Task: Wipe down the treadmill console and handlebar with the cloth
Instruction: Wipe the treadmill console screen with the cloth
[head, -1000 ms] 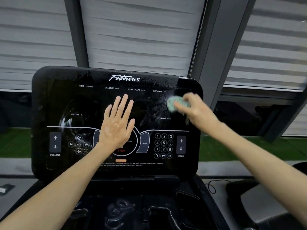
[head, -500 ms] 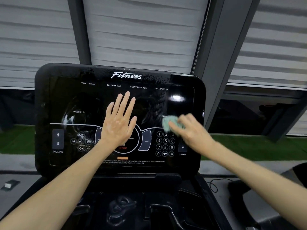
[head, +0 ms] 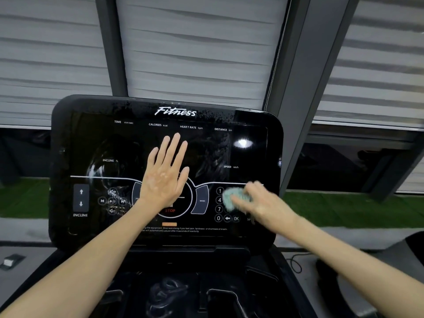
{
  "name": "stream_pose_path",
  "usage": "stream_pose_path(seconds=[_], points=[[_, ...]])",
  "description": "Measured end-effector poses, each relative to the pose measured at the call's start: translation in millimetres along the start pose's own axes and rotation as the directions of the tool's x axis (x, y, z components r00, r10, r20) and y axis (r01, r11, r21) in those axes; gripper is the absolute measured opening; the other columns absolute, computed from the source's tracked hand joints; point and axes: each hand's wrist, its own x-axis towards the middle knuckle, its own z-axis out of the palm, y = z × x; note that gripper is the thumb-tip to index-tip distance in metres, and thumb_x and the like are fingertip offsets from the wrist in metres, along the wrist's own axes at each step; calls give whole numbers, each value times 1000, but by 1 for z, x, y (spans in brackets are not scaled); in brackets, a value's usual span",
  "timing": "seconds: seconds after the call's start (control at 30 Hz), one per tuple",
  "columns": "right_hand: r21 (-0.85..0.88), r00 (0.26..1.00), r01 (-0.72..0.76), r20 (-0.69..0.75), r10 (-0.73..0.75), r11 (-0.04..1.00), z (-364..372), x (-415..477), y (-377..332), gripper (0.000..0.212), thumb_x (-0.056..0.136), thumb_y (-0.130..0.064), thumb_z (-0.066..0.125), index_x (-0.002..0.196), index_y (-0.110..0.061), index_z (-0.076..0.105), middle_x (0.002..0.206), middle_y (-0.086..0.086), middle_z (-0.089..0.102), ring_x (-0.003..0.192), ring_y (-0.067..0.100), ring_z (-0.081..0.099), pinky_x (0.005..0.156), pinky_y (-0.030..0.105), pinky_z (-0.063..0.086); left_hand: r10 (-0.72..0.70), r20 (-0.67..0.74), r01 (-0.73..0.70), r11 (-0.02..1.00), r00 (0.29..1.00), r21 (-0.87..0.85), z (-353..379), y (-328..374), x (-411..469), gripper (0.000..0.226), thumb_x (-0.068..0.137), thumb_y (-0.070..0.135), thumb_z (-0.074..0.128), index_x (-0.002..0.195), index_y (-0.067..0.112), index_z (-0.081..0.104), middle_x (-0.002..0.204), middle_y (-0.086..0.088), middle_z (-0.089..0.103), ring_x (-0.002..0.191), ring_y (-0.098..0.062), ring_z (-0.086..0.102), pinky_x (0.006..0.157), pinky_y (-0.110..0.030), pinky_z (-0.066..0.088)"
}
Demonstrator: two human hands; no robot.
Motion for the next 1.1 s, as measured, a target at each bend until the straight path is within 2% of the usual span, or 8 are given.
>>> stream_pose_path(seconds=[0.13, 0.43, 0.57, 0.7, 0.93, 1.0, 1.07, 1.1], points=[[-62, 981, -140, -147, 129, 988, -34, 62, 45, 32, 84, 7, 45, 109, -4, 63, 94, 22, 51, 75, 29, 44, 43, 40, 45, -1, 6, 1, 1000, 1000, -7, 0, -1, 0, 62, 100, 37, 33, 155, 10, 23, 164, -12, 14, 151, -30, 13, 117, -47, 20], [-104, 925, -287, -288, 247, 952, -54, 111, 70, 47, 73, 16, 55, 117, -2, 60, 96, 27, 50, 74, 35, 48, 54, 39, 45, 3, -2, -3, 1000, 1000, 16, 1, -1, 0, 62, 101, 38, 34, 155, 11, 22, 164, -12, 12, 151, -30, 14, 117, -46, 21], [-87, 970, -172, -188, 154, 981, -20, 71, 33, 45, 76, 13, 60, 119, -2, 60, 98, 22, 50, 73, 28, 43, 52, 37, 42, 5, -8, -5, 1000, 1000, 15, 1, -1, 0, 62, 101, 38, 32, 155, 11, 22, 164, -12, 13, 150, -31, 15, 117, -46, 22], [48, 998, -58, -9, 59, 997, 14, 12, -14, 66, 67, 11, 70, 128, -8, 51, 106, 13, 40, 82, 23, 40, 46, 31, 47, 2, -17, -2, 1000, 1000, -4, 0, 0, 0, 61, 100, 37, 33, 154, 11, 25, 163, -13, 16, 150, -31, 18, 116, -47, 23], [63, 976, 56, 208, -68, 996, 27, -28, -47, 76, 54, 4, 81, 123, -12, 55, 99, 8, 39, 80, 20, 38, 41, 22, 39, 4, -14, -4, 1000, 1000, -11, 0, -1, 0, 61, 100, 37, 34, 155, 11, 24, 163, -12, 15, 150, -31, 17, 116, -47, 23], [60, 978, 50, 200, -61, 997, 21, -19, -43, 61, 68, -2, 75, 124, -14, 55, 100, 2, 41, 78, 15, 47, 48, 27, 47, 4, -16, -5, 1000, 1000, -14, 0, -1, 0, 61, 100, 37, 33, 155, 11, 24, 163, -12, 15, 150, -31, 17, 116, -47, 23], [110, 980, -53, 194, 31, 992, 12, 2, -31, 29, 95, -26, 57, 124, -21, 53, 98, -21, 36, 81, -4, 42, 76, 36, 52, 4, -14, -4, 1000, 1000, -6, 1, -1, 0, 61, 100, 37, 32, 155, 11, 24, 164, -12, 14, 150, -31, 17, 117, -46, 22], [75, 990, -95, 110, 86, 993, 5, 15, -23, 29, 98, -41, 49, 122, -24, 51, 93, -27, 33, 80, -8, 38, 86, 37, 48, 2, -11, -2, 1000, 1000, 0, 1, -1, 0, 62, 100, 38, 33, 155, 12, 23, 164, -11, 13, 150, -30, 16, 117, -46, 22]])
